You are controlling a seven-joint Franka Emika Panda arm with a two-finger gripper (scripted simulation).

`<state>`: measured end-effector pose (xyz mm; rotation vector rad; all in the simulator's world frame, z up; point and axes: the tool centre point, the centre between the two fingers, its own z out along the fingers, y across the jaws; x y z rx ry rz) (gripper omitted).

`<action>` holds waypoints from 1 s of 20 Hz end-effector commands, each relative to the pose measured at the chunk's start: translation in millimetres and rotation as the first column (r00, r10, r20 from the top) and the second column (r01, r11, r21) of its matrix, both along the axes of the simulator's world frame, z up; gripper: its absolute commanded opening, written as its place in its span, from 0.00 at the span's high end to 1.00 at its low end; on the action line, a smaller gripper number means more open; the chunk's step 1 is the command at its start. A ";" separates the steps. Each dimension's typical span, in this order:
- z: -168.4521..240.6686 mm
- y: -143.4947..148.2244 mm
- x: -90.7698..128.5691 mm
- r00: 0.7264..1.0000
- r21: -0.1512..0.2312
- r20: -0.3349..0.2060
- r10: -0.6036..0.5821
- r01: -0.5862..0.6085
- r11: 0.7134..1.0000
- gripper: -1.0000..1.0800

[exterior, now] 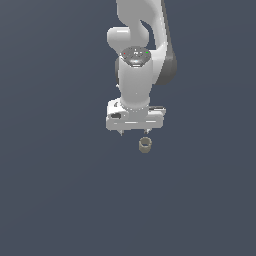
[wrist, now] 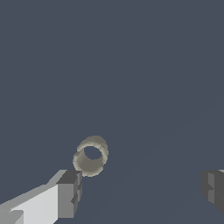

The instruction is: Pick up the object and move it to a goal position.

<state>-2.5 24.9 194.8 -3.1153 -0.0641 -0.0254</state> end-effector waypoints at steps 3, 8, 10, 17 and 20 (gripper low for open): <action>-1.3 1.3 -0.8 1.000 0.002 -0.003 0.003 -0.003 1.000 0.04; -12.2 13.0 -8.2 0.999 0.020 -0.030 0.029 -0.028 0.999 0.04; -13.9 15.2 -9.7 0.999 0.024 -0.036 0.036 -0.036 0.999 0.04; -15.9 16.0 -9.8 0.999 0.022 -0.035 0.023 -0.022 1.000 0.04; -20.5 18.6 -10.9 0.999 0.019 -0.036 0.001 0.000 1.000 0.04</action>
